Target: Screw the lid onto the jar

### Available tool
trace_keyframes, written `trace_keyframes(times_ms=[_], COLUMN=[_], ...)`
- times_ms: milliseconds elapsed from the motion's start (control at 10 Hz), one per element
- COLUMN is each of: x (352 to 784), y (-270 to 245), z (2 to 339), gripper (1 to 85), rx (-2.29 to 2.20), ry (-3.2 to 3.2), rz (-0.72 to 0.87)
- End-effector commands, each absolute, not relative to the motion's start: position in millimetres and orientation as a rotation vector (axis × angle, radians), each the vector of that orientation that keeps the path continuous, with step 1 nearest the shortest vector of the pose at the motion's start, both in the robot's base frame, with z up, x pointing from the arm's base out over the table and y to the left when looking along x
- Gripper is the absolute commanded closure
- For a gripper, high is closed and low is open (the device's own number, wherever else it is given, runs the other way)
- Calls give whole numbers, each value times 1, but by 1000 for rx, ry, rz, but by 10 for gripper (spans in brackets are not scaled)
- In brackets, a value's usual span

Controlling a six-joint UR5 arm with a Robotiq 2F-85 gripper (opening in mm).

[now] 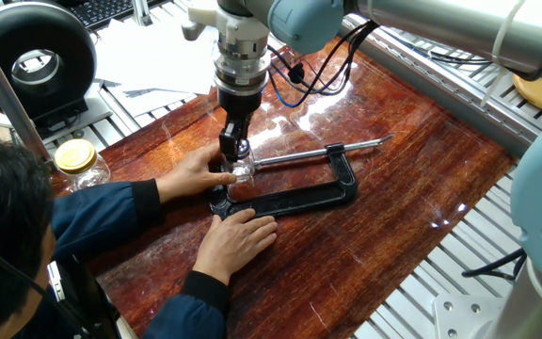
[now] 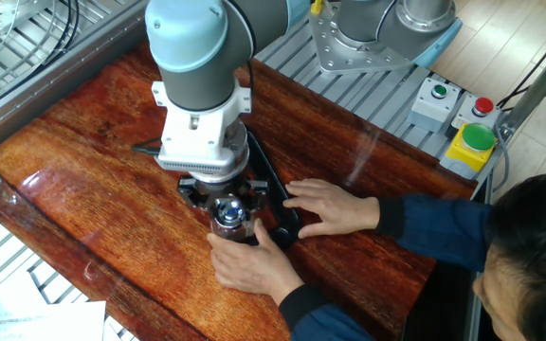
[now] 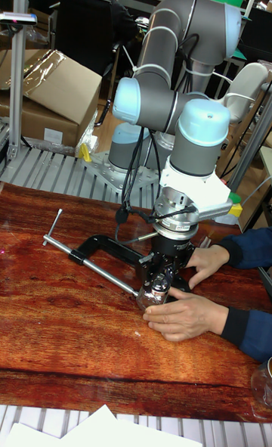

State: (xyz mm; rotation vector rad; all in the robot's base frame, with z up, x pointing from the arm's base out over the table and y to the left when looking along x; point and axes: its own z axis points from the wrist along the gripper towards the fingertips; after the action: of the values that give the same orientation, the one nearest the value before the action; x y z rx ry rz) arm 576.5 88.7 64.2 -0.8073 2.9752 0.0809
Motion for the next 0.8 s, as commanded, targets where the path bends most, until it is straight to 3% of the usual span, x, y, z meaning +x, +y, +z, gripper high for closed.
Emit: trace_keyframes(times_ms=[0, 400, 700], x=[583, 586, 590], y=[91, 83, 90], z=[60, 69, 64], gripper=[397, 363, 243], rx=[-664, -609, -578], ry=[2974, 2995, 2974], rz=[66, 45, 45])
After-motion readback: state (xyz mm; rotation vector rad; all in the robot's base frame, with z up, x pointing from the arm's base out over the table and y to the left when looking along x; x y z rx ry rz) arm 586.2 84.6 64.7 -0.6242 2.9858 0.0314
